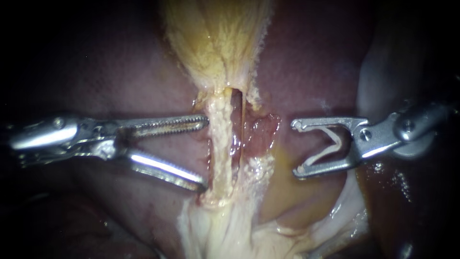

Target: Grabbing gallbladder

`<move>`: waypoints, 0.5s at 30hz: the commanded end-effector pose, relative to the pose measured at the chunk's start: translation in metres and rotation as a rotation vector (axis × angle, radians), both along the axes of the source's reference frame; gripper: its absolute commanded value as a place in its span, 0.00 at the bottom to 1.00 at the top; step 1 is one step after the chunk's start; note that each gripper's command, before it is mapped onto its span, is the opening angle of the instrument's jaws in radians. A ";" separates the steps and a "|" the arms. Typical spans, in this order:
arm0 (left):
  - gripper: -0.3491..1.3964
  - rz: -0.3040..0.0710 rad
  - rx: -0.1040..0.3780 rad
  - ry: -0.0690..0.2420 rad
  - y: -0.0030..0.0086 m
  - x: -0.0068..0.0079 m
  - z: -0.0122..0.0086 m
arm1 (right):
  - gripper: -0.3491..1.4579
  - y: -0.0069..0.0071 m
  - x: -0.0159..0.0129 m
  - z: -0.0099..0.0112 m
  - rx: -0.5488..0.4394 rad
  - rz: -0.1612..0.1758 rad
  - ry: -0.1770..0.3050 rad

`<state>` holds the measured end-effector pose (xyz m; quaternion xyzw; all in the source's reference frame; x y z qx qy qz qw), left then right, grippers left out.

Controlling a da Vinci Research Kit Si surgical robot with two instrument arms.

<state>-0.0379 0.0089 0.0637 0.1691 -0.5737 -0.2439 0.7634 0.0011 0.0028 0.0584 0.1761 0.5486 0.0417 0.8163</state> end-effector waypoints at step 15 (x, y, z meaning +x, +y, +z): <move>0.62 -0.038 0.003 0.021 0.0021 0.0032 0.0000 | 0.46 0.0000 0.0000 0.0000 0.000 0.000 0.000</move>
